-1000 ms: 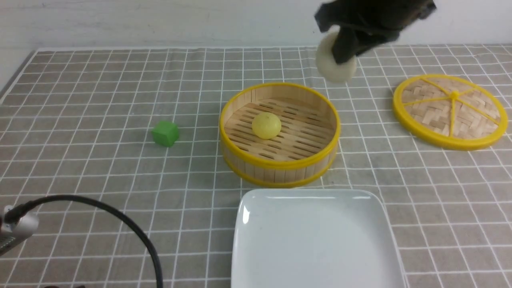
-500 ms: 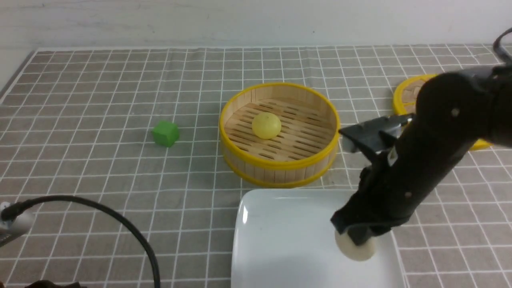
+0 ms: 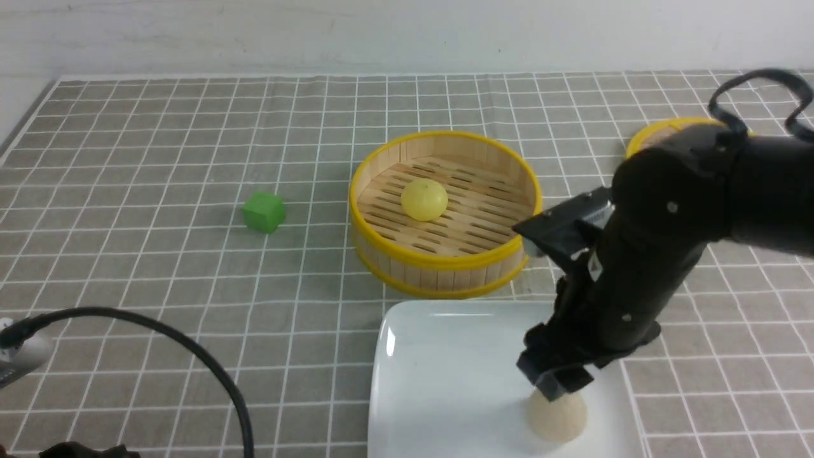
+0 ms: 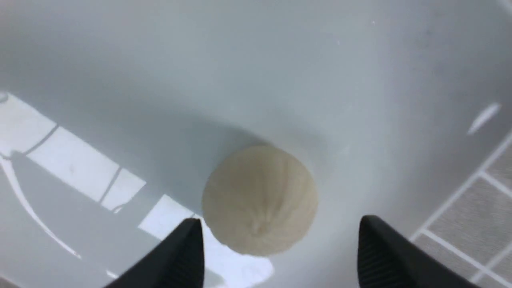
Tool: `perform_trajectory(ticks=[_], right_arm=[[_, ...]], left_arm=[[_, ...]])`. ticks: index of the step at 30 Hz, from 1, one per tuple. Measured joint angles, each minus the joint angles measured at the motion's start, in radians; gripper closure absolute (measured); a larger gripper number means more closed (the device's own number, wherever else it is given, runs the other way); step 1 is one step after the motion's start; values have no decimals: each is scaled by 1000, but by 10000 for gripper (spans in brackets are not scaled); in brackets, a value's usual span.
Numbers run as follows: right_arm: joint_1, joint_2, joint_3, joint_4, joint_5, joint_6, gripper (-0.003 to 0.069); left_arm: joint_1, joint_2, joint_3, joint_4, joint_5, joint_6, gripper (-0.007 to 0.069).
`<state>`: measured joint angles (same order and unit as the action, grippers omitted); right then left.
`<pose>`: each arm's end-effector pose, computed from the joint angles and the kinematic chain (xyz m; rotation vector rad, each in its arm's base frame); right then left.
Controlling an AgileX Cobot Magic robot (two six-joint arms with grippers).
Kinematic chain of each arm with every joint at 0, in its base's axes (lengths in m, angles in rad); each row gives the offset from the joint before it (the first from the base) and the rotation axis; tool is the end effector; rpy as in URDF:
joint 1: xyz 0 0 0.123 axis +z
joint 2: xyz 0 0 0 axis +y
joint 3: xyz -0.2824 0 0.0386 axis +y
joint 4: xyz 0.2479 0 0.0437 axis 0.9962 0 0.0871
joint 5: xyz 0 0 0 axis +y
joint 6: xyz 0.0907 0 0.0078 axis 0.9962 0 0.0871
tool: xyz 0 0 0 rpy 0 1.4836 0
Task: Put the steamed buns into the plate on the grey tablecloth.
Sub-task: 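Reach into the bamboo steamer and grasp a bun with the left gripper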
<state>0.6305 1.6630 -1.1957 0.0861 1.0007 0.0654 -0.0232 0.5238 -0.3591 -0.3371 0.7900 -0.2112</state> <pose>0.2567 0.1955 0.2388 -0.7747 2.8800 0.2047 0.0850 -0.0234 0.2343 -0.4111 2.4053 -0.5027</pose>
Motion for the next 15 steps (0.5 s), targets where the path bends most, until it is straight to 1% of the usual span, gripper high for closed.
perform_trajectory(ticks=[3, 4, 5, 6, 7, 9, 10, 11, 15], right_arm=[[0, -54, -49, -52, 87, 1, 260], [0, -81, -59, -72, 126, 1, 322], [-1, -92, -62, -86, 145, 1, 357], [-1, -145, -65, -110, 186, 2, 455], [-1, -164, -65, -118, 198, 4, 493], [-1, -220, -62, -136, 215, 23, 601], [-1, -254, -53, -141, 217, 33, 643], [-1, -306, -35, -146, 218, 45, 669], [-1, -455, 70, -149, 221, 71, 676]], left_arm=[[0, 0, 0, -3, 18, 1, 384], [0, 0, 0, -3, 31, 4, 384], [0, 0, 0, -3, 37, 4, 384], [0, 0, -1, -4, 59, 7, 384], [0, 1, -2, -4, 71, 6, 384], [0, 9, -16, -7, 100, 6, 390], [0, 18, -33, -10, 114, 6, 403], [0, 33, -62, -15, 136, 7, 429], [0, 106, -188, -21, 191, 41, 566]])
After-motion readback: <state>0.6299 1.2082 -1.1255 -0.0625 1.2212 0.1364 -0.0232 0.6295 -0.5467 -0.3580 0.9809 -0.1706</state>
